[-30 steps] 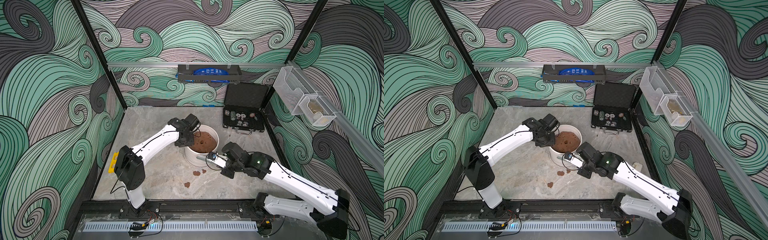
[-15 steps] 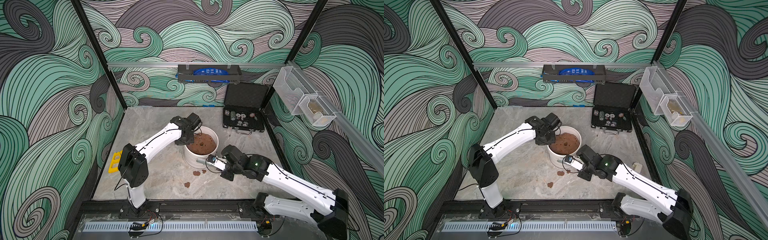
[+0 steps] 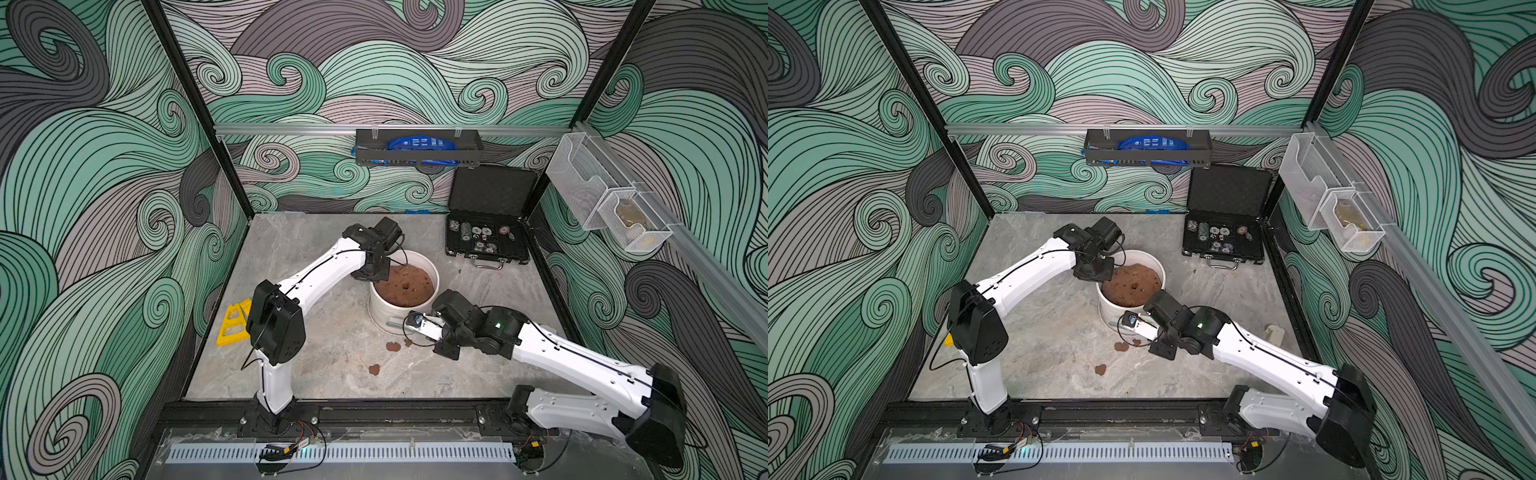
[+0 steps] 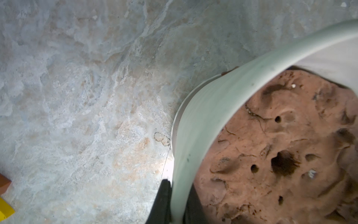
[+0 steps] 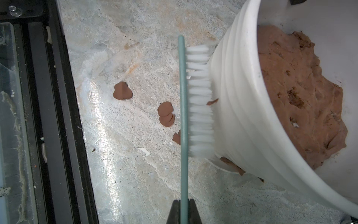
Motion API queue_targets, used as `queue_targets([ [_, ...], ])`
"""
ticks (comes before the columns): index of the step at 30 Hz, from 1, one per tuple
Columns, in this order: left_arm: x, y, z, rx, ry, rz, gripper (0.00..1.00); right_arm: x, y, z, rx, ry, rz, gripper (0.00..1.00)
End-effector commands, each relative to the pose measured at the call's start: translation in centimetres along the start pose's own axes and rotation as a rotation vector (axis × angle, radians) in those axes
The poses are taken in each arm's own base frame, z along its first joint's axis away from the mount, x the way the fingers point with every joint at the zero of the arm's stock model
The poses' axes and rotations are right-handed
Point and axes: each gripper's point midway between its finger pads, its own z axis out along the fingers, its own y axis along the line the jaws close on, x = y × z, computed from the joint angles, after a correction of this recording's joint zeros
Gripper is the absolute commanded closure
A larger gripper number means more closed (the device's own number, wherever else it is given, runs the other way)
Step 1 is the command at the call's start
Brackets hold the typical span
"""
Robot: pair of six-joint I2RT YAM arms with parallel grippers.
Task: Scrub the dried mud off the ceramic pot
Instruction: Rotate the pot on the tray.
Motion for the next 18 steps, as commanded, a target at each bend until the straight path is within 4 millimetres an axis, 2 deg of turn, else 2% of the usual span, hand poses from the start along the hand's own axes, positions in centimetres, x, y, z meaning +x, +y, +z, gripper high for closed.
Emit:
queue_targets([
  [1, -1.5, -1.3, 1.1, 0.074, -0.025, 0.177, 0.99, -0.6, -0.5, 0.3, 0.023, -0.011, -0.022, 1.0],
  [8, -1.3, -1.8, 2.0, 0.163, 0.022, 0.329, 0.96, -0.3, -1.4, 1.0, 0.028, 0.008, 0.006, 1.0],
  [14, -1.6, -2.1, 2.1, 0.212, 0.023, 0.328, 0.96, 0.9, -1.4, 2.2, 0.032, 0.072, 0.013, 1.0],
  [18, -2.0, -2.2, 2.1, 0.228, 0.013, 0.323, 0.96, 1.9, -0.7, 3.3, 0.008, 0.111, 0.005, 1.0],
])
